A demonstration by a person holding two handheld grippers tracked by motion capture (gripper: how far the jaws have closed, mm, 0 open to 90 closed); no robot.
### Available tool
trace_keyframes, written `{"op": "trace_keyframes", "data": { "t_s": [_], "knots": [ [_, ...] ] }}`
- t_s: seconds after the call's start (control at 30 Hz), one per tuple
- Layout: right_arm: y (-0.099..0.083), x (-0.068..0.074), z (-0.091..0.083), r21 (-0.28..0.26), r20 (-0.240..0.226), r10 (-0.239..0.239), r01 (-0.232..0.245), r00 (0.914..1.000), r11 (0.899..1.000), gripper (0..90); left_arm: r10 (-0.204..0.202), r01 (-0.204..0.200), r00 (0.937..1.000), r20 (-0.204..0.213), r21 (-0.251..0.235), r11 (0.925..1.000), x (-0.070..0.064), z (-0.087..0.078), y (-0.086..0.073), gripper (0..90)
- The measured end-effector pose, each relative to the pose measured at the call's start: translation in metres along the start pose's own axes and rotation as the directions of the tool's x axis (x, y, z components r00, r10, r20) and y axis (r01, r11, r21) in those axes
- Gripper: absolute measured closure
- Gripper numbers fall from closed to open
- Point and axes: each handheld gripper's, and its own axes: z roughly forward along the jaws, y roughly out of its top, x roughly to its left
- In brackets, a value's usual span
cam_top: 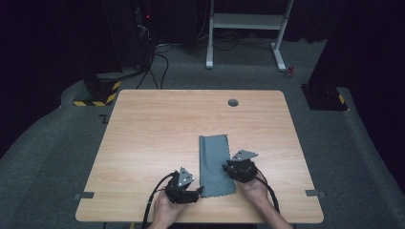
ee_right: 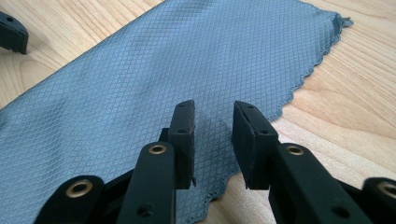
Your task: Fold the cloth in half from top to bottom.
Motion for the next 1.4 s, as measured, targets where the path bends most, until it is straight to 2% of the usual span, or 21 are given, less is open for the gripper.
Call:
{"op": "trace_keyframes", "data": {
  "t_s": [0.1,0.2,0.3,0.4,0.57,0.67,0.73,0.83,0.9,0.97,1.07,1.23,1.3,1.4],
  "knots": [
    [0.000,0.000,0.000,0.002,-0.004,0.002,-0.002,1.0000,1.000,68.6,-0.008,0.008,1.0000,0.000,-0.011,0.9999,0.008,0.002,0.007,35.0],
    [0.001,-0.001,0.000,0.002,-0.006,0.014,-0.014,0.9999,1.000,67.1,-0.035,0.035,0.9994,0.005,-0.041,0.9985,0.020,0.009,0.018,38.3],
    [0.003,-0.006,-0.001,-0.027,-0.010,0.037,-0.037,0.9993,0.999,64.8,-0.044,0.044,0.9990,0.006,-0.058,0.9973,0.030,0.019,0.031,40.1],
    [0.005,-0.010,0.000,-0.049,-0.004,0.061,-0.061,0.9981,0.997,63.7,-0.049,0.047,0.9983,-0.032,-0.047,0.9978,0.041,0.033,0.046,40.6],
    [0.011,-0.012,0.003,-0.044,0.008,0.050,-0.049,0.9987,0.998,61.9,-0.047,0.047,0.9936,-0.103,-0.004,0.9989,0.059,0.053,0.065,40.4],
    [0.015,-0.013,0.006,-0.053,0.012,0.051,-0.051,0.9986,0.997,61.2,-0.048,0.049,0.9915,-0.121,0.009,0.9987,0.067,0.062,0.072,40.3],
    [0.018,-0.014,0.010,-0.050,0.008,0.046,-0.045,0.9989,0.998,61.3,-0.060,0.062,0.9903,-0.126,0.012,0.9980,0.071,0.067,0.074,40.4],
    [0.021,-0.015,0.015,-0.031,0.003,0.038,-0.038,0.9993,0.999,61.8,-0.057,0.064,0.9879,-0.144,0.043,0.9970,0.076,0.074,0.075,40.5],
    [0.023,-0.018,0.019,-0.007,0.005,0.040,-0.040,0.9992,0.999,62.9,-0.073,0.079,0.9843,-0.160,0.032,0.9963,0.079,0.075,0.075,40.9],
    [0.021,-0.021,0.021,0.006,0.006,0.054,-0.054,0.9985,0.999,64.5,-0.087,0.093,0.9834,-0.159,0.028,0.9953,0.083,0.075,0.075,41.2],
    [0.020,-0.025,0.021,-0.001,0.001,0.065,-0.065,0.9979,0.998,65.0,-0.103,0.109,0.9803,-0.168,0.026,0.9937,0.088,0.074,0.074,40.9],
    [0.021,-0.028,0.021,0.002,-0.009,0.066,-0.066,0.9978,0.998,65.5,-0.161,0.165,0.9728,-0.167,0.012,0.9862,0.095,0.074,0.073,42.4],
    [0.022,-0.030,0.020,0.009,-0.007,0.070,-0.070,0.9975,0.998,64.5,-0.167,0.170,0.9725,-0.162,0.004,0.9855,0.097,0.073,0.073,43.5],
    [0.023,-0.034,0.021,0.021,-0.023,0.087,-0.087,0.9959,0.996,60.1,-0.170,0.171,0.9767,-0.131,-0.006,0.9853,0.100,0.071,0.074,41.7]
  ]
}}
